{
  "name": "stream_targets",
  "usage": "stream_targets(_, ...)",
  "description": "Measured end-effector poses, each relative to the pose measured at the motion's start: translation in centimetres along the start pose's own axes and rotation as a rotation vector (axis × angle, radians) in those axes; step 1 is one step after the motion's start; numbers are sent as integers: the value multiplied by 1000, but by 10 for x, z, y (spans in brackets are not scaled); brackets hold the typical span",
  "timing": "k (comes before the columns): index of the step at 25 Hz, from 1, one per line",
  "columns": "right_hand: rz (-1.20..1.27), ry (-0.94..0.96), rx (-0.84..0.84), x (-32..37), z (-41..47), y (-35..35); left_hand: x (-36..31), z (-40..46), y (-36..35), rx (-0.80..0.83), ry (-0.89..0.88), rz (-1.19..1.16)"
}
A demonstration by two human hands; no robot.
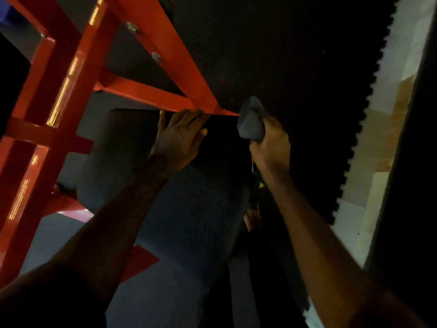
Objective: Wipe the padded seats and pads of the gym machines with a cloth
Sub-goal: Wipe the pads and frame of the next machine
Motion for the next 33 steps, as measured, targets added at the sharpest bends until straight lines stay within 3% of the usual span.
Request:
stream_targets(4,177,-64,-109,-44,-87,-3,-3,0,-5,51,-4,8)
stream_targets(8,386,-195,-128,-46,-38,-3,0,-3,-7,98,-10,-3)
stream_targets(11,253,-227,-168,-50,-34,-5,1,-7,-9,105,-32,5)
stream_targets(16,364,-198,-72,-82,-158,-21,0,-8,-10,111,-27,0)
stream_targets(22,332,-259,-224,-76,-87,-15,-11,-44,-13,19,-70,-10)
stream_targets(27,294,-174,-75,-99,-213,-31,-46,-136,-15,-49,-60,-13)
stream_targets(33,361,-318,-182,-102,-147,-30,-78,-202,-32,-64,-22,28)
Point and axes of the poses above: each hand's wrist, its own z-axis towards the middle knuckle, its own y-axis out of the back of the hand, x = y × z, the point moved 9 cm from there along z, towards the middle knuckle, and after that the axes turned 14 degrees about -y, right-handed, at the moved point
